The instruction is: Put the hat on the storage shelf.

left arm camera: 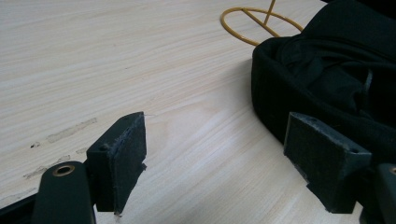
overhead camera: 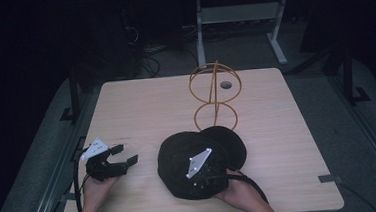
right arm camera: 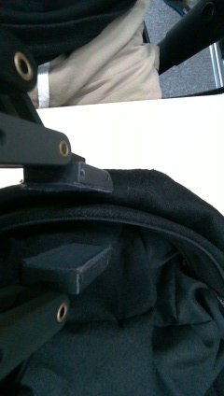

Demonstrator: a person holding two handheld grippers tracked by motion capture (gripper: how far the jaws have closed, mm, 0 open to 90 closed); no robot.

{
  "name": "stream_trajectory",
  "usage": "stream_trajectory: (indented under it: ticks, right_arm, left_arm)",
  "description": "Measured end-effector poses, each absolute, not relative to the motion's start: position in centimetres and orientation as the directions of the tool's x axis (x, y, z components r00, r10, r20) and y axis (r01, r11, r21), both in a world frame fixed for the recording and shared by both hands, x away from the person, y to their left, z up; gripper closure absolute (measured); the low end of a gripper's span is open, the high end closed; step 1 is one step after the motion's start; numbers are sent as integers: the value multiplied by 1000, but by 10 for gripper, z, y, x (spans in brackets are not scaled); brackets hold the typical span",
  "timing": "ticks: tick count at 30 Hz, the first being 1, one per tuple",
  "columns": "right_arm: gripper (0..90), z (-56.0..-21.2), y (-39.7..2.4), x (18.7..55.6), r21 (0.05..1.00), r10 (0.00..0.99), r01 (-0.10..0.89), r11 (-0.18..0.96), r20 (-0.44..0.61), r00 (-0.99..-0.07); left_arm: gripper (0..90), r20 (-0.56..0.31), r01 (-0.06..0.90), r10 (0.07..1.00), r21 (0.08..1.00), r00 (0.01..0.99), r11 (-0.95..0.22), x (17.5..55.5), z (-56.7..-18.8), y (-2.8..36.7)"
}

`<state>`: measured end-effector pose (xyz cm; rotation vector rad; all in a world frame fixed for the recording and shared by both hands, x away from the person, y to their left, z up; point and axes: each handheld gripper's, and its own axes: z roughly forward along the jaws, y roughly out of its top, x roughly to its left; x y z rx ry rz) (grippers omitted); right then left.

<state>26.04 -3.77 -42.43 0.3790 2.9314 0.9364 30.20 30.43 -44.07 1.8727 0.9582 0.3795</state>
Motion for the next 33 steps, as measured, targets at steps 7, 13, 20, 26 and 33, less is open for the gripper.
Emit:
stream_trajectory:
  ticks: [7,13,20,26,33]
  right_arm:
    - [724,-430,-34,258,567,226,205,798,33,-974]
    - [770,-431,-32,255,561,221,190,806,14,-975]
    - [787,-427,-34,254,570,224,189,800,10,-975]
    - [786,-421,-38,253,586,228,184,789,-2,-974]
    - [784,-410,-45,252,620,236,187,762,3,-972]
  left_arm:
    - [213,-142,449,752,865,644,-222,301,-440,303]
    - [214,-143,452,748,863,648,-225,302,-441,303]
    - [214,-141,453,748,861,649,-230,302,-441,302]
    - [215,-143,454,747,861,649,-230,302,-442,301]
    - [215,-151,452,742,864,653,-221,302,-441,302]
